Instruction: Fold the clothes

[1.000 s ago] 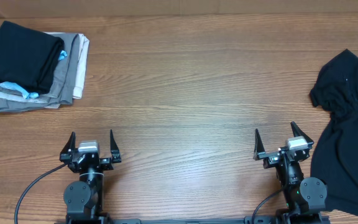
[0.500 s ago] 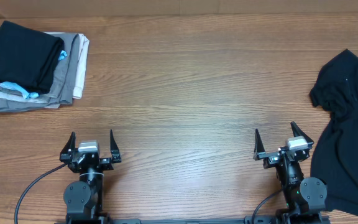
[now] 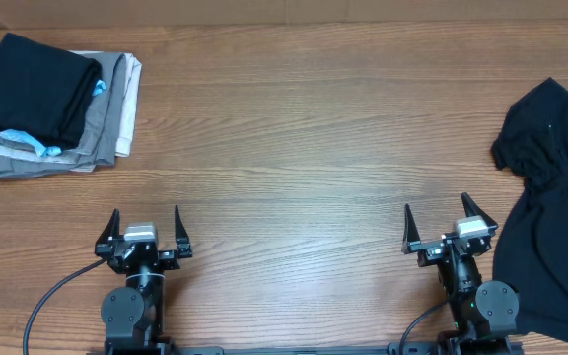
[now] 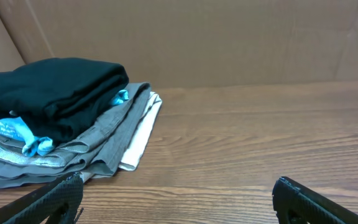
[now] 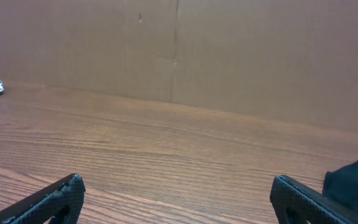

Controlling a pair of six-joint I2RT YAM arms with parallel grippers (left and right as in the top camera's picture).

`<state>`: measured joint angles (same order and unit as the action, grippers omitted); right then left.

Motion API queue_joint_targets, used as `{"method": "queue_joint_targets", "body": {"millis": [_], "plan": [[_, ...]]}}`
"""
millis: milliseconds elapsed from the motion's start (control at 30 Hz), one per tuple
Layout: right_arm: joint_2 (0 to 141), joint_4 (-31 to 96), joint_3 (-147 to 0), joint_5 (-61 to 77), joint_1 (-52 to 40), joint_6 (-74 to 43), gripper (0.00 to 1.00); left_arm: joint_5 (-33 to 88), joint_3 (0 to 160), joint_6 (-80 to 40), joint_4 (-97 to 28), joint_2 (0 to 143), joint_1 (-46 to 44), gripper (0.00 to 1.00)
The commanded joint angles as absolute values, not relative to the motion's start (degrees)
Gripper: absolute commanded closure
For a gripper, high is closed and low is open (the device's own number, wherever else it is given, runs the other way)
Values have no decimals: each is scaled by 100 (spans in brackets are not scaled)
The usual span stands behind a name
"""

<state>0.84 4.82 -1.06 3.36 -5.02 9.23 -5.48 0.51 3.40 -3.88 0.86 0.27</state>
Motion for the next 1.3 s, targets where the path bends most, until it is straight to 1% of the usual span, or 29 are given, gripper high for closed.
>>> {"method": "queue_joint_targets", "body": {"millis": [0,800,933,1033,1067,1167,1267], "plan": [[19,462,-45,263,-541,945,0,-615,27,432,-381,25,69,0],[19,338,-45,268,-541,919,0,-615,27,429,-381,25,69,0],[19,-16,-78,255,-541,-19,0,-615,27,432,-379,25,69,0],[19,217,-368,237,-541,-775,0,-615,27,429,-381,25,69,0],[19,333,-467,237,-541,-864,0,-615,27,432,-381,25,69,0],[30,845,-851,228,-541,-906,0,-615,27,429,-381,25,69,0],[64,1500,-1374,-117,-541,-906,0,-615,27,432,-379,25,69,0]]}}
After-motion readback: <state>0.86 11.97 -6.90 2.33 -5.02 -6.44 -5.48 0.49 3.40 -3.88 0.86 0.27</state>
